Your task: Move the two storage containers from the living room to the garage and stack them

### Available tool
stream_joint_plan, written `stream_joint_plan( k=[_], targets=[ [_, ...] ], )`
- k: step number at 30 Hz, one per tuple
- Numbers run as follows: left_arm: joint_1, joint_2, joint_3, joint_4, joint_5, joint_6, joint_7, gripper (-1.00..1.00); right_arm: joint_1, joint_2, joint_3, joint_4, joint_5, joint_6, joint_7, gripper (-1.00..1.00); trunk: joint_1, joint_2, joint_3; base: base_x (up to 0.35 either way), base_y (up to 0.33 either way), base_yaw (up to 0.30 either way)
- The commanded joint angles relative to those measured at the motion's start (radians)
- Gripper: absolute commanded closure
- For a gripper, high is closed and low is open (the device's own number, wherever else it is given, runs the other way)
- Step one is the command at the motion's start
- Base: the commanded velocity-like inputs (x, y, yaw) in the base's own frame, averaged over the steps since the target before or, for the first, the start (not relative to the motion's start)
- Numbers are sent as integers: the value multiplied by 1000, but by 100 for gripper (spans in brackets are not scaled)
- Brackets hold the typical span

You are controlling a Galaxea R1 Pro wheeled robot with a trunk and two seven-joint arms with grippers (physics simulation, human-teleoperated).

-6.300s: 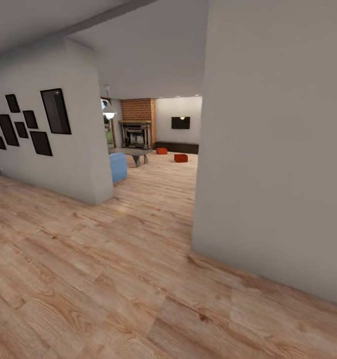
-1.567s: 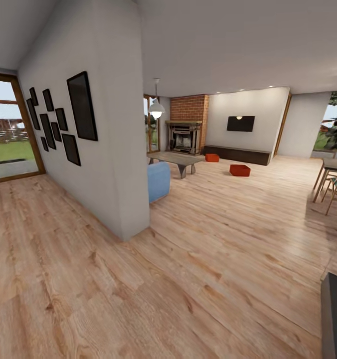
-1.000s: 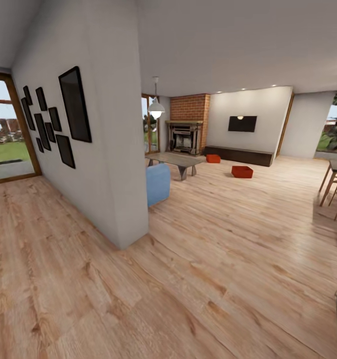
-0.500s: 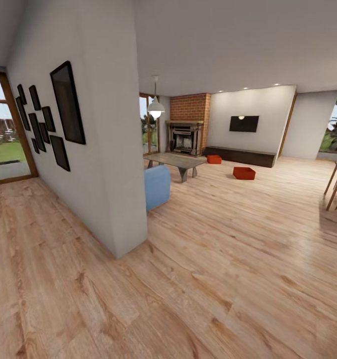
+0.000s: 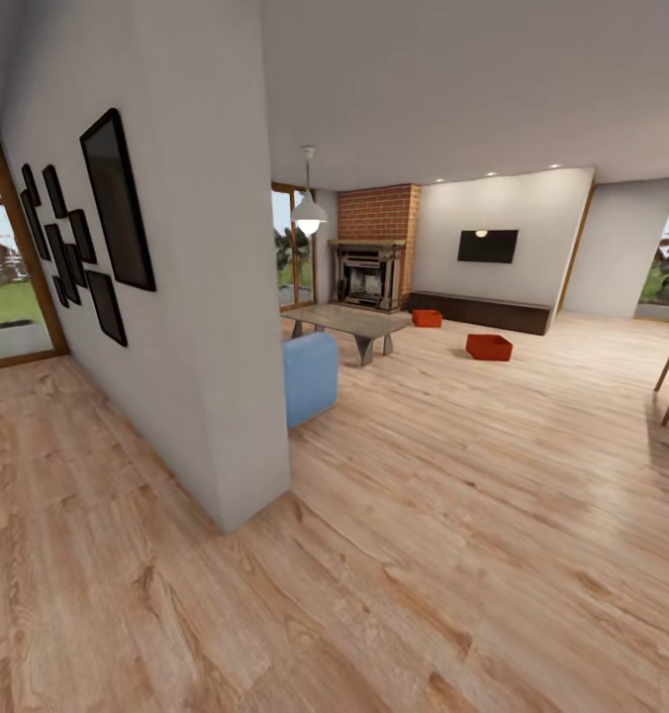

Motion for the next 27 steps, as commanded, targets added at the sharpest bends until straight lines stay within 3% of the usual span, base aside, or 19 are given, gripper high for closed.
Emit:
stream_joint_plan(
  k=[1, 27],
  targets=[
    [0, 0, 5, 0, 1, -3, 0, -100, -1, 1, 8, 3, -9, -6, -1, -100, 1, 0, -1, 323, 0, 0],
    [0, 0, 4, -1, -7, -6, 0, -100, -1, 1, 3, 3, -8, -8, -1, -100, 1, 0, -1, 316, 0, 0]
  ],
)
